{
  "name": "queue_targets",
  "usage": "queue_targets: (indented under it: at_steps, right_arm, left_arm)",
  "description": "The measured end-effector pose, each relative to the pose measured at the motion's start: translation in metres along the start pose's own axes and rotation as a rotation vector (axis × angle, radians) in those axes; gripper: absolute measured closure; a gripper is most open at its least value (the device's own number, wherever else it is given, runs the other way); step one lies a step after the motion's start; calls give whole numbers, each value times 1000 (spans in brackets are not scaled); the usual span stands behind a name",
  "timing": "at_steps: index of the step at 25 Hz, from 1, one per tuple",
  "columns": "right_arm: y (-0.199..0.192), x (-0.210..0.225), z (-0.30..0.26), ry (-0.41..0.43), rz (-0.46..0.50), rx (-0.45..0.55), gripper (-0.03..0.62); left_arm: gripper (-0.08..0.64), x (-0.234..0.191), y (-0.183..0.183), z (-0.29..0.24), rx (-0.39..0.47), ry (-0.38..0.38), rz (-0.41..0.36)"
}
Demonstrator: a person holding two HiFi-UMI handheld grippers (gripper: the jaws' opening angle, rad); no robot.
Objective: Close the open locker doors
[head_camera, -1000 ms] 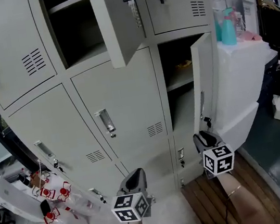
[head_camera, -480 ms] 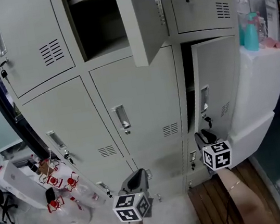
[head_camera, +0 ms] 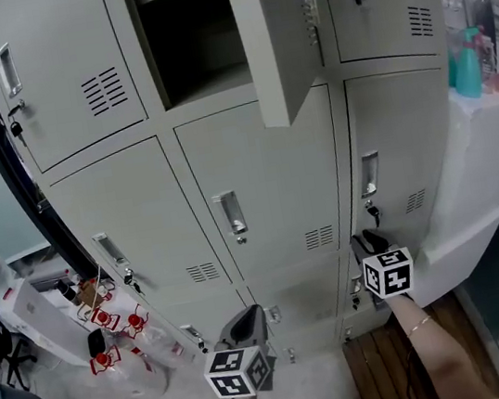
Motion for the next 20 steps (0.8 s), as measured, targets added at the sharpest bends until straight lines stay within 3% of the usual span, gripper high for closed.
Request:
queue_targets:
  at_steps: [12, 20]
  right_arm:
    - [-1, 2, -22, 4, 6, -35, 482]
    - [2, -9, 2, 42, -26, -25, 482]
  left_arm:
    - [540, -8, 0, 3, -10, 32, 5]
    - [540, -2, 1, 15, 6, 44, -3]
Point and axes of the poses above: the fingertips, and each gripper's own axes: z backward along the fingers, x to its right, y out of its top, the point moved 7 cm from there along z, backward along the fingers
